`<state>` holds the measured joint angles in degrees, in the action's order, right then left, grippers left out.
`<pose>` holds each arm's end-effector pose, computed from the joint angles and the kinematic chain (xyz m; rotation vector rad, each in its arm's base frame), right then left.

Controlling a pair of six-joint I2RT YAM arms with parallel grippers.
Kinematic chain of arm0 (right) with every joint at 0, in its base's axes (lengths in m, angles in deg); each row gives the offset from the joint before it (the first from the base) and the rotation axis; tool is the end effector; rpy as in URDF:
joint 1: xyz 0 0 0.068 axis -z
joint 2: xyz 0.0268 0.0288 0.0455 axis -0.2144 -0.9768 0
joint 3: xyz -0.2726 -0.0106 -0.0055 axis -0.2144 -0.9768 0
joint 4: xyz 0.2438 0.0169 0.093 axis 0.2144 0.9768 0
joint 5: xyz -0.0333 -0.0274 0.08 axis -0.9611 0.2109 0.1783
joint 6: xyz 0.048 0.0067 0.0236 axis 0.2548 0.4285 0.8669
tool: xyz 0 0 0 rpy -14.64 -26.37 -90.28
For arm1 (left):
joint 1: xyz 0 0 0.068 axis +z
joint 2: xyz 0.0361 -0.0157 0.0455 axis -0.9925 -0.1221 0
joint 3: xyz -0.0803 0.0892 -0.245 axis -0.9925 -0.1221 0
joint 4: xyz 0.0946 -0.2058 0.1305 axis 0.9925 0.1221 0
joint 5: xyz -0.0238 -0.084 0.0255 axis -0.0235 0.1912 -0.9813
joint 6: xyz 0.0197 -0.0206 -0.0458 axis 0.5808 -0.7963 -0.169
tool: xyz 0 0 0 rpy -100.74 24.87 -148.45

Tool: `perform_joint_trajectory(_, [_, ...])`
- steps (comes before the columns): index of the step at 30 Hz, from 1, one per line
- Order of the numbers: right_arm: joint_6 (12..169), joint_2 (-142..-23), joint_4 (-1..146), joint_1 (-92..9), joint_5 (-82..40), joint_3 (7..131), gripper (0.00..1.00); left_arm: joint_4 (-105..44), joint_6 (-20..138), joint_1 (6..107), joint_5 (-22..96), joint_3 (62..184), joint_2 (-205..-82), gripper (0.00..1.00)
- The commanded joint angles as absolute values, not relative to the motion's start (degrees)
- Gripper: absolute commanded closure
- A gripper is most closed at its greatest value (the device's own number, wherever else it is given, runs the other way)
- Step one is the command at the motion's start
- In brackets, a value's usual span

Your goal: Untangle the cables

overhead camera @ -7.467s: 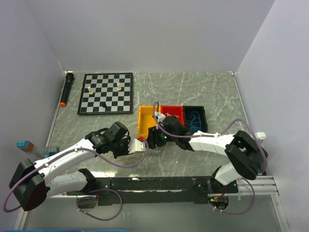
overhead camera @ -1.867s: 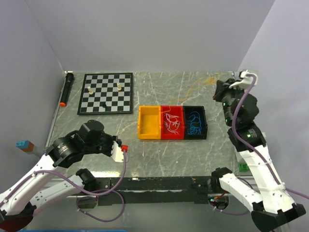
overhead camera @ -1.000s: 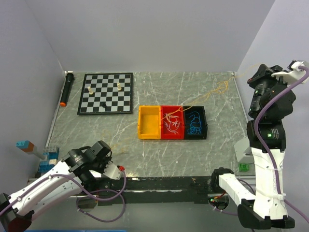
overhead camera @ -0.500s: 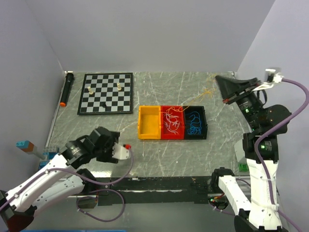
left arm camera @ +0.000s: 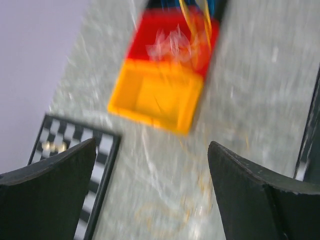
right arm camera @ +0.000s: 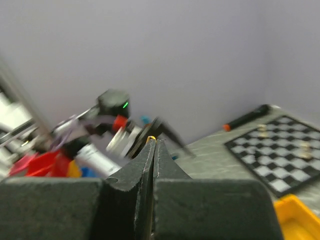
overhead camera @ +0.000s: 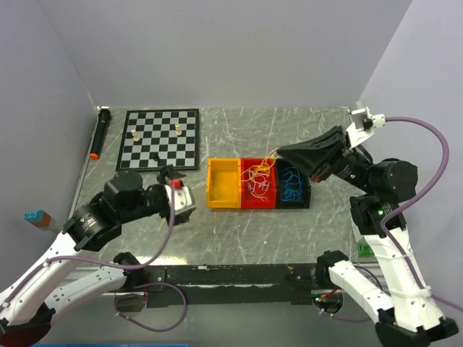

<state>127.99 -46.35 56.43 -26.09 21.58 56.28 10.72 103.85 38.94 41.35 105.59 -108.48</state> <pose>0.1197 0.0571 0.4858 -0.5671 1.1884 1.2989 0.0949 -0.1028 0.3584 1.3678 1.4683 -0.3373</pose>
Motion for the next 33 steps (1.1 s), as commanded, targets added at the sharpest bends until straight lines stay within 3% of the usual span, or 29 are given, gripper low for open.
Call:
perform_joint_trajectory(1, [123.50,-48.46,54.99,-35.39,20.63,60.02,1.00,-5.03,87.71,39.13,47.79,110.65,-112.40,0.03])
perform_joint_trajectory(8, [120.41,-50.75,57.19,-40.68,19.40,63.02,1.00,-11.89,79.43,40.10,60.34,116.81,-121.90,0.01])
perform_joint_trajectory(20, [120.58,-52.07,55.70,-41.64,20.98,63.37,1.00,-20.67,66.44,40.97,73.02,118.31,-126.57,0.12])
perform_joint_trajectory(22, [120.58,-52.07,55.70,-41.73,20.98,63.46,1.00,-23.40,62.04,42.11,75.21,117.52,-126.74,0.19])
perform_joint_trajectory(25, [120.67,-52.16,55.35,-41.82,21.33,63.63,1.00,-26.04,59.48,43.35,77.59,116.20,-126.83,0.46])
perform_joint_trajectory(27, [120.85,-52.25,55.17,-42.08,21.51,63.81,1.00,-26.57,58.17,43.70,78.29,115.50,-127.27,0.55])
perform_joint_trajectory(30, [120.85,-52.25,54.99,-42.44,21.42,63.90,1.00,-28.06,55.00,44.93,81.01,114.62,-128.15,0.42])
perform_joint_trajectory(33, [120.94,-52.07,54.73,-42.79,21.33,63.72,1.00,-29.63,52.98,45.28,82.34,113.57,-128.59,0.17])
